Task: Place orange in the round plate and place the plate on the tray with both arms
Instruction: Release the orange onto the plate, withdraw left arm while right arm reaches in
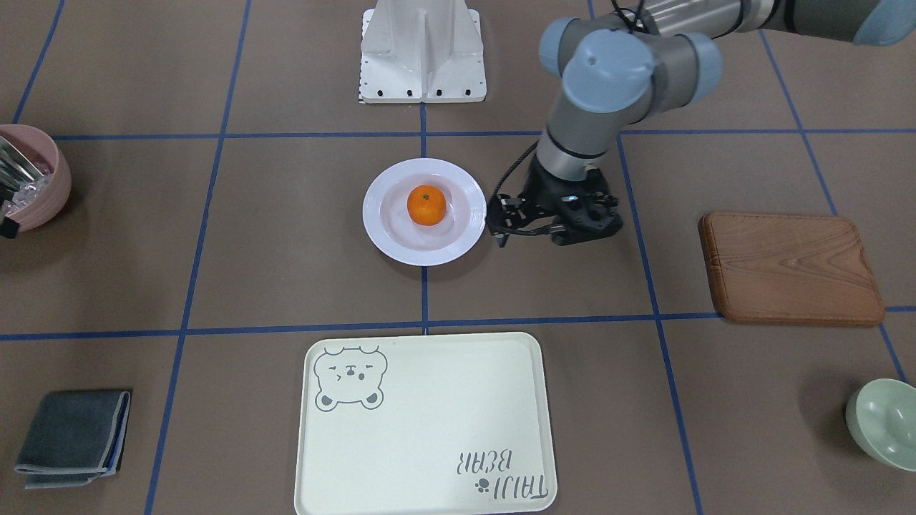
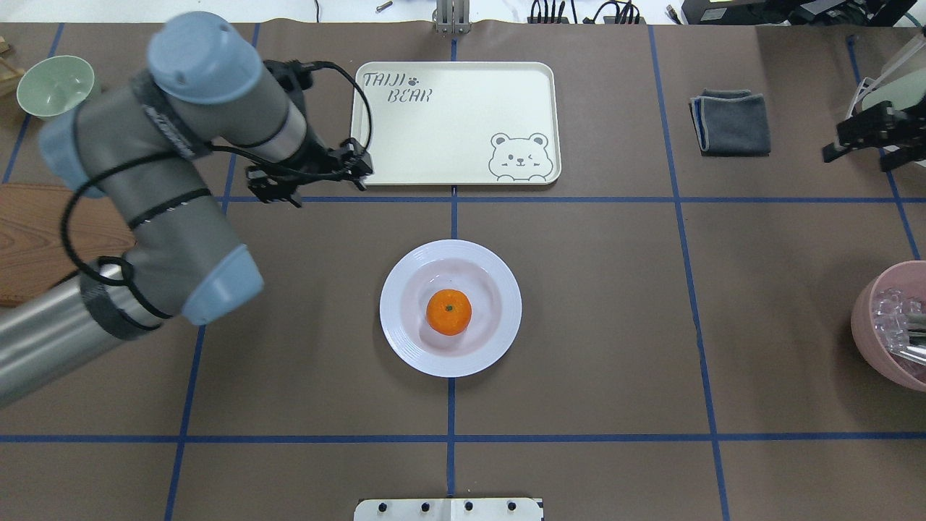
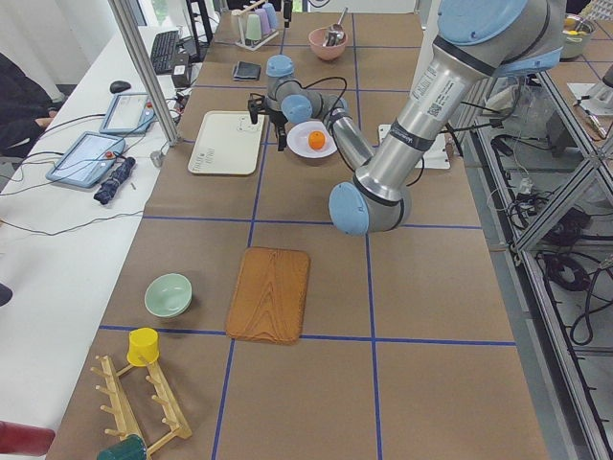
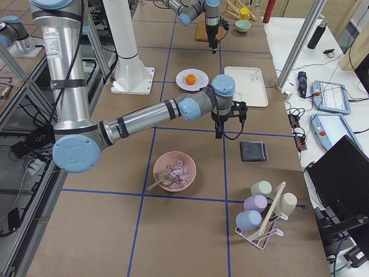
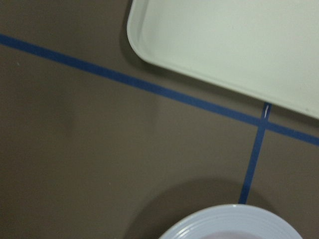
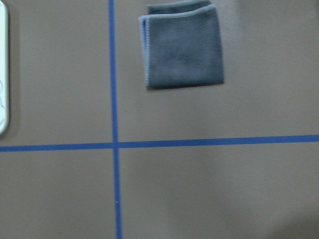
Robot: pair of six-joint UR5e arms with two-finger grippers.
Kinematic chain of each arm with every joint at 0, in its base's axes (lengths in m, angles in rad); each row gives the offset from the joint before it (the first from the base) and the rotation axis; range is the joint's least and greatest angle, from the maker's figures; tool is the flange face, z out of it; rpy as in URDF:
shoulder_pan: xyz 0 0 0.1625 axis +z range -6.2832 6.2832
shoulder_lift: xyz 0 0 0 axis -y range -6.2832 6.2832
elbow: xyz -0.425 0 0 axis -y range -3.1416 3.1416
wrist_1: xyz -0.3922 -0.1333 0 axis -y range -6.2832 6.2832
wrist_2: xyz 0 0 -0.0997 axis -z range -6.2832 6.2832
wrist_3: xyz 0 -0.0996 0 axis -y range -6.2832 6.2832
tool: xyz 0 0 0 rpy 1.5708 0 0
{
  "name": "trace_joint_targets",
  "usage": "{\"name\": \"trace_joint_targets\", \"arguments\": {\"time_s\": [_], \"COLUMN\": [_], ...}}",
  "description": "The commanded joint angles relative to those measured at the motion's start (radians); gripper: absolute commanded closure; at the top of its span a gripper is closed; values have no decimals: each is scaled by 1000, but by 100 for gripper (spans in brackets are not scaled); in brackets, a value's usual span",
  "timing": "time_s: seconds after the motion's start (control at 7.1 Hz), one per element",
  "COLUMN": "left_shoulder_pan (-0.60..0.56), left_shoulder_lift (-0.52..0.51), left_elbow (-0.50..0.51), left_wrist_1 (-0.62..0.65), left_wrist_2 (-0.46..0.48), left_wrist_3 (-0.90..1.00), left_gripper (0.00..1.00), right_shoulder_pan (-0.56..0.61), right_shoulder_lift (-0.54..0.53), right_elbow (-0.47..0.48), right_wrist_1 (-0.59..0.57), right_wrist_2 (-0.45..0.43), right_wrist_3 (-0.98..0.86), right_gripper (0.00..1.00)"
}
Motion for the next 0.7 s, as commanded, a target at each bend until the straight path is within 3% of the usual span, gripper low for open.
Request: {"name": "trace_joint_targets", "arguments": {"time_s": [0.0, 0.14, 0.28, 0.56], "left_shoulder_pan": [-147, -198, -244, -289], "left_shoulder_lift": [122, 146, 177, 228], "left_elbow": [-89, -80, -87, -92], "left_wrist_1": [33, 39, 36, 27], "left_wrist_2": [-9, -12, -53, -66], "left_wrist_3": [188, 209, 349, 444], "left_gripper": [1, 1, 1, 1], "right_shoulder_pan": [-213, -350, -453, -587], "right_shoulder_lift": [53, 57, 86, 114], "right_elbow": [-32, -65, -114, -209], "right_wrist_1": [338, 510, 650, 914], "right_wrist_2": [-129, -244, -349, -479], "right_wrist_3": [481, 674, 843, 983], "right_gripper": [0, 0, 0, 0]}}
